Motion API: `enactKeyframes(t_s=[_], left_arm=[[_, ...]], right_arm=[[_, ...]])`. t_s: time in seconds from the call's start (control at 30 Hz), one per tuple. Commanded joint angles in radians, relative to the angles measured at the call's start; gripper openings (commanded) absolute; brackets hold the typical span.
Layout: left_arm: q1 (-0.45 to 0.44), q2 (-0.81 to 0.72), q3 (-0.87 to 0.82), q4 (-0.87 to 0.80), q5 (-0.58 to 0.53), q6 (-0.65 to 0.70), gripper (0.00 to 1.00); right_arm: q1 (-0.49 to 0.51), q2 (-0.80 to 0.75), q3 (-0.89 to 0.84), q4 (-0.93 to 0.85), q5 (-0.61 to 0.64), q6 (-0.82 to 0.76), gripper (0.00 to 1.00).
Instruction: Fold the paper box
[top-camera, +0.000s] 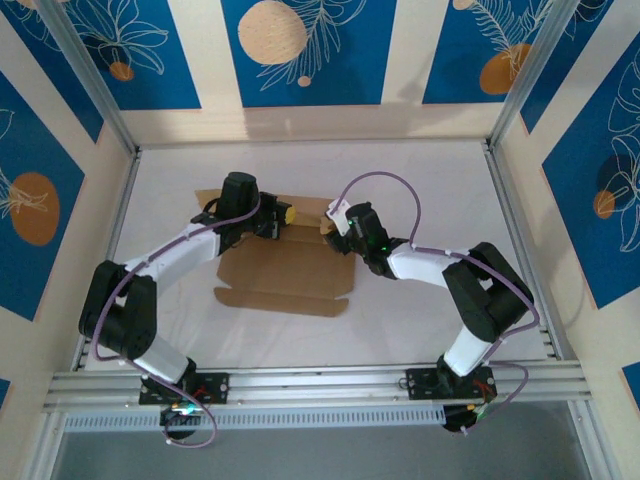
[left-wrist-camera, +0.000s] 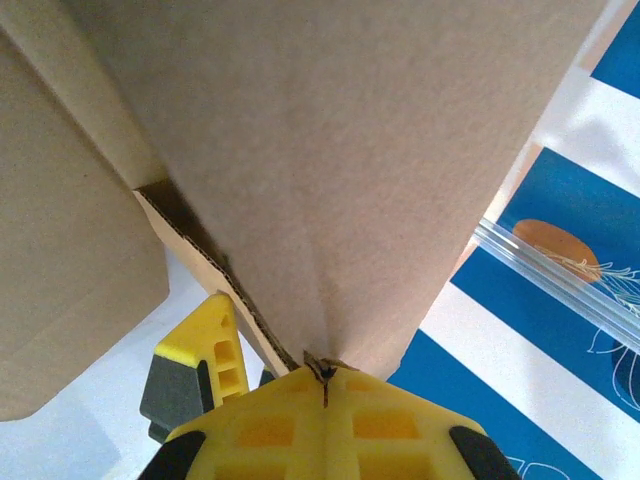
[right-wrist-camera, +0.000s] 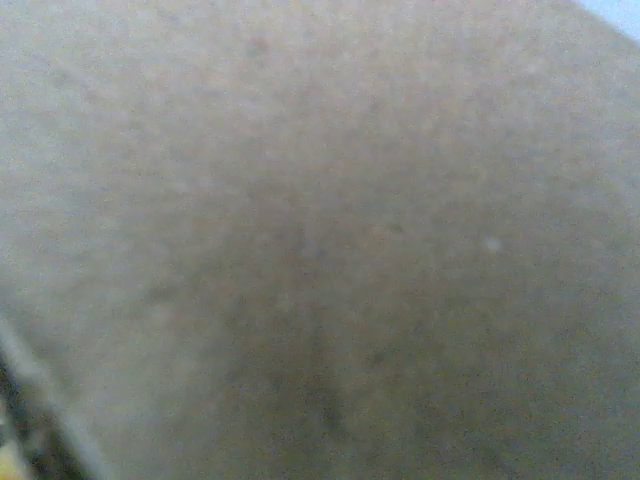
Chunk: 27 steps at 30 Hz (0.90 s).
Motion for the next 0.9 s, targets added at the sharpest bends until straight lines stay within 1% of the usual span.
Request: enactKeyframes(t_s=[0.0, 0.17, 0.27, 0.33, 0.5, 0.6, 0.83, 0.87], left_arm=[[-0.017, -0.034, 0.032, -0.042, 0.079, -0.008, 0.0], [-0.024, -0.043, 0.041, -0.053, 0.083, -0.007, 0.0], [-0.036, -0.048, 0.033, -0.059, 0.077, -0.007, 0.0], [-0.045, -0.047, 0.019, -0.048, 0.076, -0.019, 0.0], [-0.053, -0.051, 0.005, -0.031, 0.072, -0.037, 0.0], [-0.057, -0.057, 0.012, -0.033, 0.065, -0.039, 0.0], [-0.077, -0.064, 0.007, -0.036, 0.043, -0.066, 0.0], [-0.08, -0.069, 0.001, -0.032, 0.037, -0.073, 0.0]], right_arm=[[-0.008, -0.02, 0.024, 0.036, -0.029, -0.008, 0.6], [-0.008, 0.016, 0.075, -0.005, 0.005, 0.012, 0.59], [-0.006, 0.031, 0.103, -0.02, 0.027, 0.036, 0.57], [-0.007, 0.039, 0.119, -0.031, 0.032, 0.05, 0.54], [-0.013, 0.055, 0.158, -0.076, 0.069, 0.087, 0.39], [-0.021, 0.06, 0.173, -0.096, 0.083, 0.116, 0.35], [-0.027, 0.081, 0.214, -0.163, 0.132, 0.174, 0.29], [-0.028, 0.082, 0.219, -0.173, 0.141, 0.183, 0.26]])
